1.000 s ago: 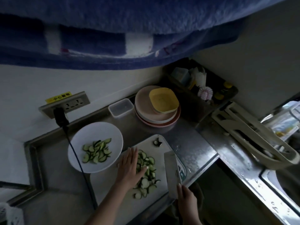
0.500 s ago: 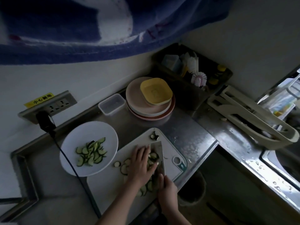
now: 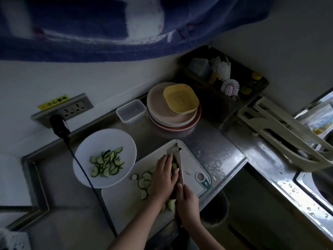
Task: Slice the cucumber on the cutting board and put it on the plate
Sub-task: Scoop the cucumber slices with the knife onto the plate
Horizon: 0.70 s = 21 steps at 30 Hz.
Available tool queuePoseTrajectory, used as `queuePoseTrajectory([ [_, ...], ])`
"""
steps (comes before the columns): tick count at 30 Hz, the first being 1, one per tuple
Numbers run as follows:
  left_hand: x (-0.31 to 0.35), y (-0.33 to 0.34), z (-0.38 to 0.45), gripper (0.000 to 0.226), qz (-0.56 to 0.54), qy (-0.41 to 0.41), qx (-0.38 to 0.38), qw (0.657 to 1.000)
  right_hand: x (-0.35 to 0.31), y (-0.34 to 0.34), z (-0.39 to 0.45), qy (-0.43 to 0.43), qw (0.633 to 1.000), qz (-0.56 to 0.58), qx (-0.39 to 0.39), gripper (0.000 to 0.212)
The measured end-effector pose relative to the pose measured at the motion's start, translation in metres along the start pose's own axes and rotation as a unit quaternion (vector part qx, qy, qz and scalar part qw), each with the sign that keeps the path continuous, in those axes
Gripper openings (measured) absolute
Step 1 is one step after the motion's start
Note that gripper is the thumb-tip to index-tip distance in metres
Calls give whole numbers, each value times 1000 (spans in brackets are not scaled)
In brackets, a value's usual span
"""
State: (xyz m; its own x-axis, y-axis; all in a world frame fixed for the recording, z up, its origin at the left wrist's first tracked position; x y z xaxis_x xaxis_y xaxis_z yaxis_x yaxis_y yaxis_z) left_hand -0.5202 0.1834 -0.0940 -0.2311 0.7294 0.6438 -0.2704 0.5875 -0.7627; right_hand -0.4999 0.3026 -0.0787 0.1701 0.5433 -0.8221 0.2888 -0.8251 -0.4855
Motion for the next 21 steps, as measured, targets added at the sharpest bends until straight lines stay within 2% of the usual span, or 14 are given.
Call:
queuePoseTrajectory([
  [7, -35, -74, 23, 53, 28, -28, 119, 992, -65, 47, 13, -50, 995, 2, -89, 27],
  [9, -57, -93, 28, 56, 41, -53, 131, 989, -85, 67, 17, -61, 991, -7, -122, 32],
  [13, -96, -119, 25, 59, 48, -106, 152, 982, -106, 102, 14, -39, 979, 48, -193, 35],
  [18, -128, -131, 24, 57, 77, -131, 132, 979, -107, 130, 12, -9, 975, 44, -219, 33],
  [21, -151, -129, 27, 51, 147, -149, 101, 973, -98, 133, 16, 12, 973, 35, -227, 30],
])
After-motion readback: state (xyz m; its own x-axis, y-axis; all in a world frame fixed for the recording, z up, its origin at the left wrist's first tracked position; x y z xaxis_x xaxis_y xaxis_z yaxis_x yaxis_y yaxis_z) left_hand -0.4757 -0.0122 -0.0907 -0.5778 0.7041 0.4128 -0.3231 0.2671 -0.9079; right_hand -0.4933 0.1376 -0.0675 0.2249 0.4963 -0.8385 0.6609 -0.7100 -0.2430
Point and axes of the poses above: each hand's wrist, its own z-axis towards the middle knuckle, its own y-axis out of the palm, x = y × z, the point moved 5 cm from there along z, towards the middle knuckle, and after that the axes turned 4 degrees about -y, right-handed, at the moved point
